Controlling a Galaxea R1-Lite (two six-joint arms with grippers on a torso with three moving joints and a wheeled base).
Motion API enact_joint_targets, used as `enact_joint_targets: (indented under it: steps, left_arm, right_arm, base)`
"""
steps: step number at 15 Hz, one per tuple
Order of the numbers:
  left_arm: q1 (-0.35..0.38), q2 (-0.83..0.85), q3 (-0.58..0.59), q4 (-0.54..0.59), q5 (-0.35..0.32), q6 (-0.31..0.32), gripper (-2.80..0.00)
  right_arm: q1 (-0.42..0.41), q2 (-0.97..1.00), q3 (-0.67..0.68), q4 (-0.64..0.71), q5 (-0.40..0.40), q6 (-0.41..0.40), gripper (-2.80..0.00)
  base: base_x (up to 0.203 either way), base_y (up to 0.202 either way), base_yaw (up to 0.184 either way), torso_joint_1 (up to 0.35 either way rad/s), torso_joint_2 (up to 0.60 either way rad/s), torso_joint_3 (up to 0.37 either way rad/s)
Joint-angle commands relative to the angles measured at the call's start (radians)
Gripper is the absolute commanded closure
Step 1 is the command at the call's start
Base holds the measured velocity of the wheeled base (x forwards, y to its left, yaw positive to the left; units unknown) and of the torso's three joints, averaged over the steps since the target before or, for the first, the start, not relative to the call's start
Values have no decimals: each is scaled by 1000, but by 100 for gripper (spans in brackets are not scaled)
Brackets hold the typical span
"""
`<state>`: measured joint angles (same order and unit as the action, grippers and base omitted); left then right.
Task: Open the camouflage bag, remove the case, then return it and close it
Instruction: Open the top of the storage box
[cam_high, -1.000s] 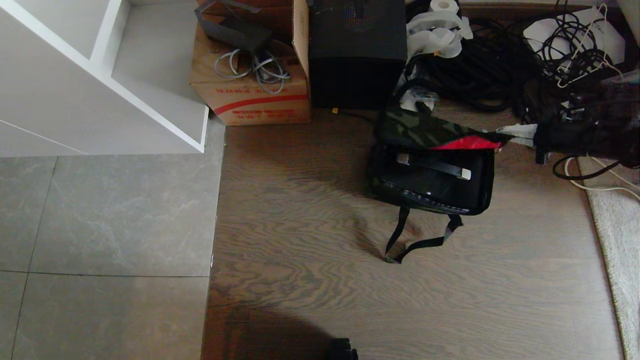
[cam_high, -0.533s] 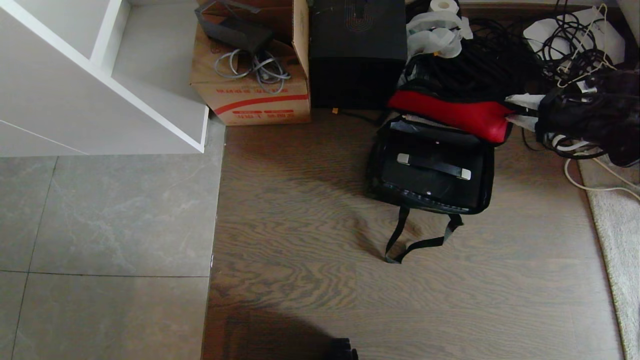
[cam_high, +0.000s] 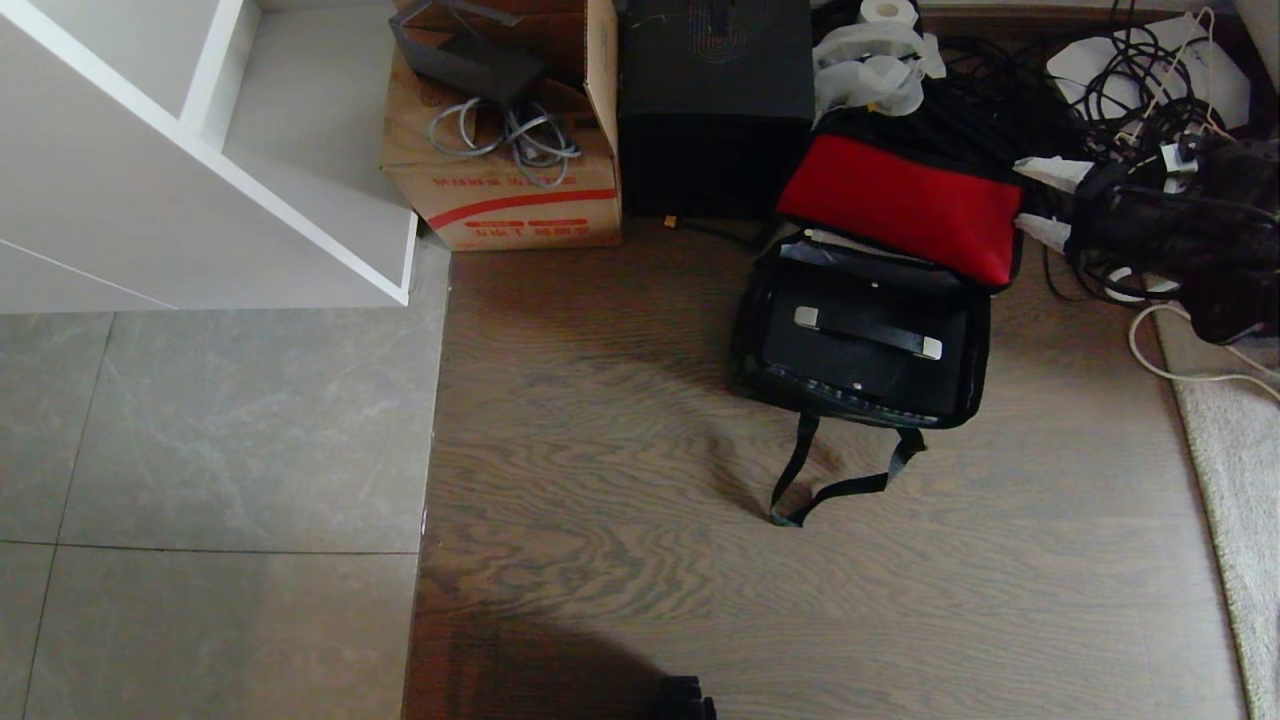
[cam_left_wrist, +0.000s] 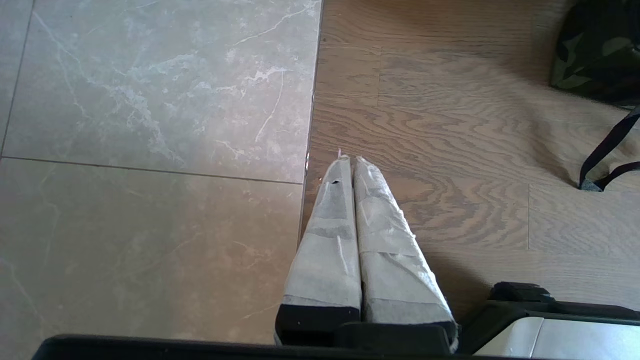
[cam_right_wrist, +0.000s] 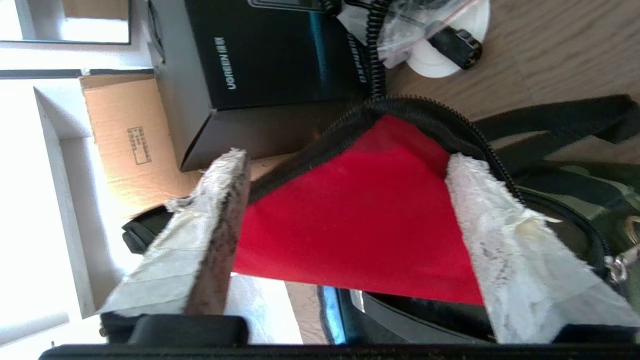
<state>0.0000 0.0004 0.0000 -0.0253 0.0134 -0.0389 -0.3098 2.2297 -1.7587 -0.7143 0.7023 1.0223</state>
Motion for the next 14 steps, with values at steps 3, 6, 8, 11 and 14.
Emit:
enact_joint_targets:
  steps: [3,6,8,11,14]
  left_arm:
    - [0,0,9,-1,0,-1,0]
    - [1,1,9,-1,0,-1,0]
    - [0,0,9,-1,0,-1,0]
    - [1,0,9,-1,0,-1,0]
    - [0,0,9,-1,0,-1,0]
  right_arm:
    - [0,-2,9,-94,-82,3,-280]
    - [0,-21,61,-93,-97,13,-280]
    - [4,-41,98,-72,-96,29,-280]
    - [5,-34,76,-75,-104,24,-280]
    - [4,-77,129,-54,-95,30,-280]
  base:
    - [0,0,0,0,0,0]
    - [0,0,0,0,0,0]
    - [0,0,0,0,0,0]
    - [0,0,0,0,0,0]
    - [0,0,0,0,0,0]
